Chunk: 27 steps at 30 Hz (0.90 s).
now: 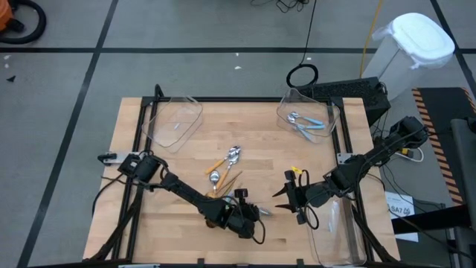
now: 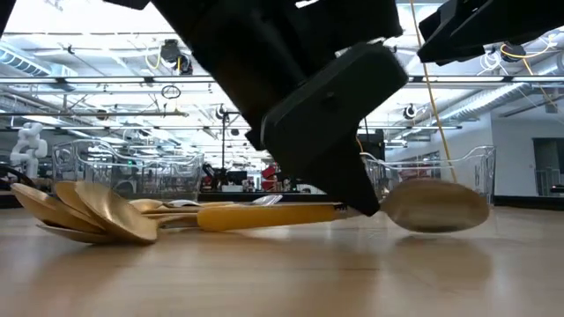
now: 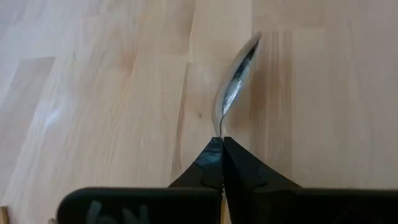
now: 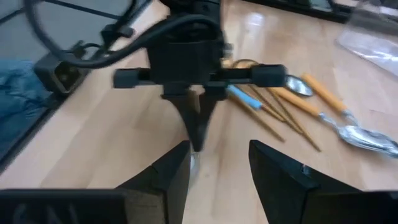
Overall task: Sort silverware by color (type)
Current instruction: Put the yellow spoon into the top left transparent bin
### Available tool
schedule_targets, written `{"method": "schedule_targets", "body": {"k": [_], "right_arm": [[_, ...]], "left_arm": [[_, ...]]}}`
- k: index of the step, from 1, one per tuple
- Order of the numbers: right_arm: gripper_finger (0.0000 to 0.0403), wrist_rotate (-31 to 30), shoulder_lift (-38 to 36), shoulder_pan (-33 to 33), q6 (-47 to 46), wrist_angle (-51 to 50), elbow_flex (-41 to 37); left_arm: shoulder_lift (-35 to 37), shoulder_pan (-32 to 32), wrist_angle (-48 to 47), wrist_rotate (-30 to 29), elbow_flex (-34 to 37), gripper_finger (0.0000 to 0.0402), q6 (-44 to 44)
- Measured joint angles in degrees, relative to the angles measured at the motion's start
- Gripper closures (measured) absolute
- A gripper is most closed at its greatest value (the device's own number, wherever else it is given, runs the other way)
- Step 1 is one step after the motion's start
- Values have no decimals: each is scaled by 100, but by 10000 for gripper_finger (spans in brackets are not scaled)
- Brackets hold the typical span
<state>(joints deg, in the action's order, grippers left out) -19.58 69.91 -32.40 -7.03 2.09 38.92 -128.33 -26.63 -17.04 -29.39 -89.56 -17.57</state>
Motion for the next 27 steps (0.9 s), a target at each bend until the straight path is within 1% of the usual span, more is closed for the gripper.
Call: {"method": "schedule_targets", "body": {"k": [2,12,16,18,20,22,25,27], "right_arm": [[243,-147,-13,-2,-48,-37,0],[243,-207,-493,-118,-90,-325,-2],[243,-636,-711,-227,-208,-769,-2],[243,-767,-768,-252,-329,-982,-4],[243,-771,-772,-256,-434,-1113,-2],[243,-769,-716,-256,-528,-1225,-7],[243,-788,-567,-256,-591,-1122,-2],[243,-876,-394,-250,-581,-821,-4]], "left_arm": [[5,2,-65,-31,-82,398,2],[45,-3,-123,-597,-288,401,-116],[196,-15,-128,-899,-292,401,-270],[353,-69,-310,-1226,-293,401,-338],[466,-108,-271,-1541,-295,401,-413],[671,-222,-514,-1982,-290,401,-406],[978,-319,-448,-2446,-301,401,-373],[1178,-420,-466,-2719,-299,401,-264]]}}
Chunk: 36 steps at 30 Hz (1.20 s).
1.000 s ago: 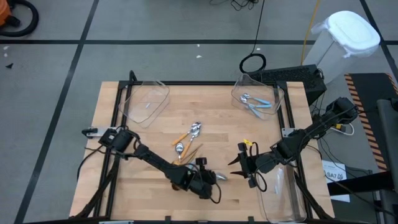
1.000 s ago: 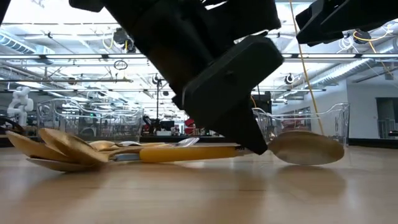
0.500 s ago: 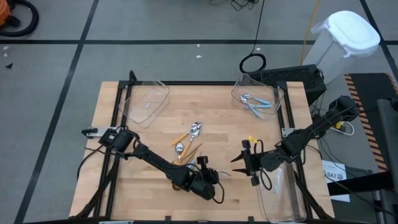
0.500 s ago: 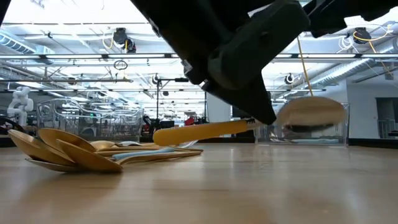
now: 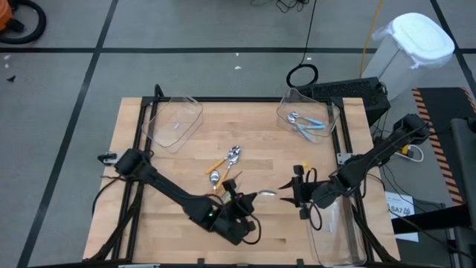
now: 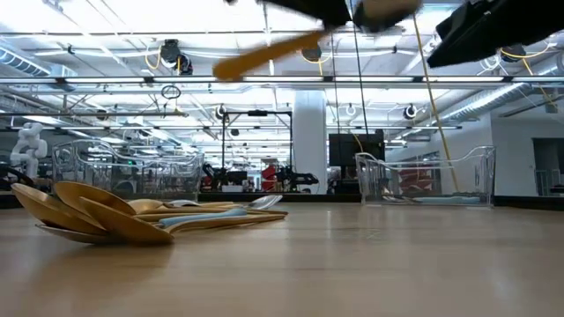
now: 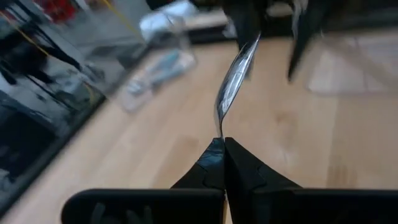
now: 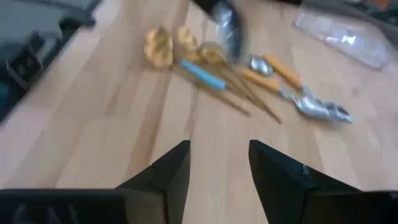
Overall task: Sort silverware by color (type)
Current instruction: Put the yellow spoon into the top left transparent bin
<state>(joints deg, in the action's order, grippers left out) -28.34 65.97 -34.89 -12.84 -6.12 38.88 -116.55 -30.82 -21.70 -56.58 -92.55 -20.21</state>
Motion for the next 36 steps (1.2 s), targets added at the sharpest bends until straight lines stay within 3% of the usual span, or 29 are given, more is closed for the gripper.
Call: {"method": "schedule_targets", "body": {"k": [6,12,16,24,36], "right_arm": [[243,-320,638,64,363,1160,0],[243,-305,1343,193,961,3405,0],[243,205,1794,303,1322,4836,2],[243,1277,2328,605,1213,6331,4],[243,1966,2390,785,1099,7164,12]], "left_arm": [[365,-262,174,-634,-2,401,150],[457,-561,751,-1628,4,402,223],[454,-704,1387,-1988,2,402,455],[444,-687,2285,-1960,2,402,794],[441,-397,4578,-671,2,402,2717]]}}
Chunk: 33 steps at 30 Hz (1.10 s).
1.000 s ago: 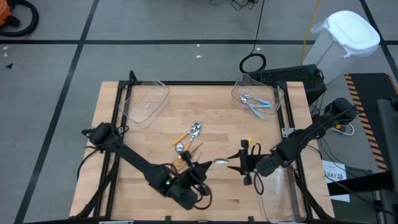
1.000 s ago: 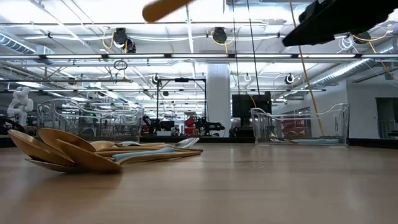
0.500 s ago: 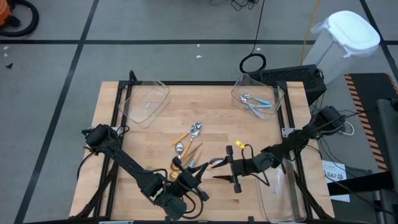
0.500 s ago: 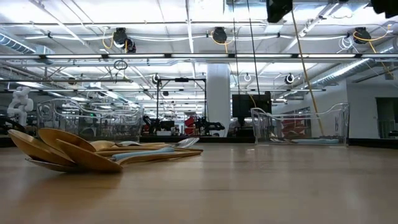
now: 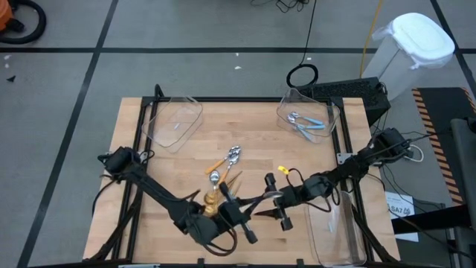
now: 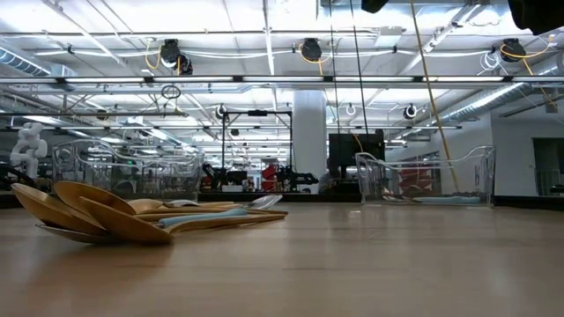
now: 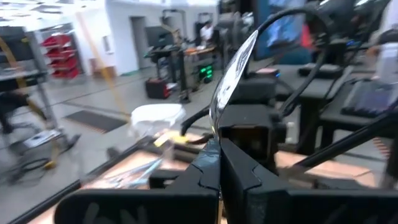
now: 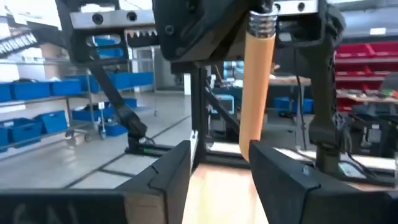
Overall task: Sort silverware by color (type)
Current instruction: Put the yellow spoon into the top left transparent bin
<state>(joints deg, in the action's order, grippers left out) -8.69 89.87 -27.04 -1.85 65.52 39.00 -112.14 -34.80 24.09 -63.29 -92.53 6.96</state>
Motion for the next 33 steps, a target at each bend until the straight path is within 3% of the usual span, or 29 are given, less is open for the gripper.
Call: {"method": "schedule_targets", "body": {"k": [13,20,24,28,33], "right_arm": [[248,-7,2,42,296,285,0],[242,-608,2,78,333,206,0],[238,-568,2,78,449,319,0],[241,-84,2,100,553,433,3],[283,-6,2,102,556,437,3]], "left_arm": [[-6,370,521,1387,0,401,188],[-9,367,543,1417,0,401,303],[-9,365,580,1415,0,401,350],[-72,445,617,1523,-4,401,343],[-99,449,624,1533,-4,401,430]]}}
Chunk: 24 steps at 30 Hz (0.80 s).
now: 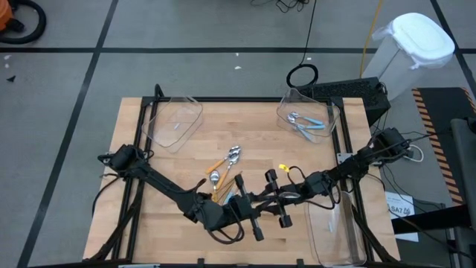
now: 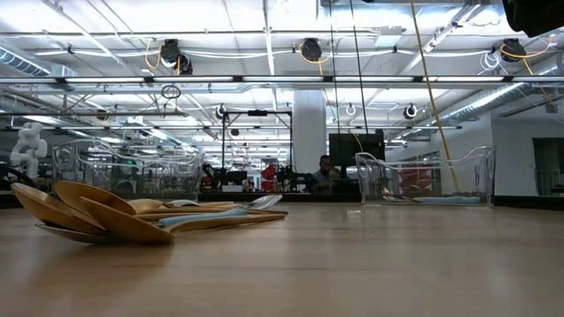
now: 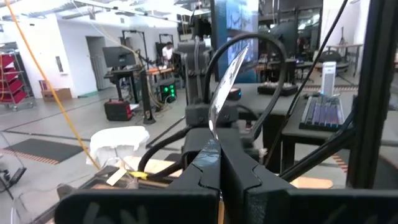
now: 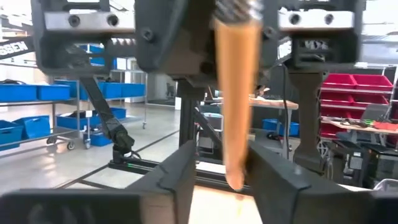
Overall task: Sort silverware by color (type)
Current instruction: Put the yellow spoon into the top left transparent bin
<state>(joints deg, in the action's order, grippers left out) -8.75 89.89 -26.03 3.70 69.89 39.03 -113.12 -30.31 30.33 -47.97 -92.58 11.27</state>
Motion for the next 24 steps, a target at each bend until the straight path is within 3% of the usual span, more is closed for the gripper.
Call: {"method": "schedule_targets", "body": {"k": [6,11,15,21,24], "right_arm": [[382,27,0,3,58,-26,0],[381,28,-90,-1,-85,-247,0],[382,-212,-385,-83,-175,-931,0],[382,-1143,-1124,-221,-330,-2750,0],[382,-1392,-1466,-220,-565,-3636,0]], "left_arm": [[-28,-64,-21,19,0,401,112],[-28,-160,-72,-109,0,391,97],[27,-348,-393,-518,0,360,63],[77,-672,-1069,-1658,0,301,-27],[79,-710,-1699,-1834,0,284,-419]]}}
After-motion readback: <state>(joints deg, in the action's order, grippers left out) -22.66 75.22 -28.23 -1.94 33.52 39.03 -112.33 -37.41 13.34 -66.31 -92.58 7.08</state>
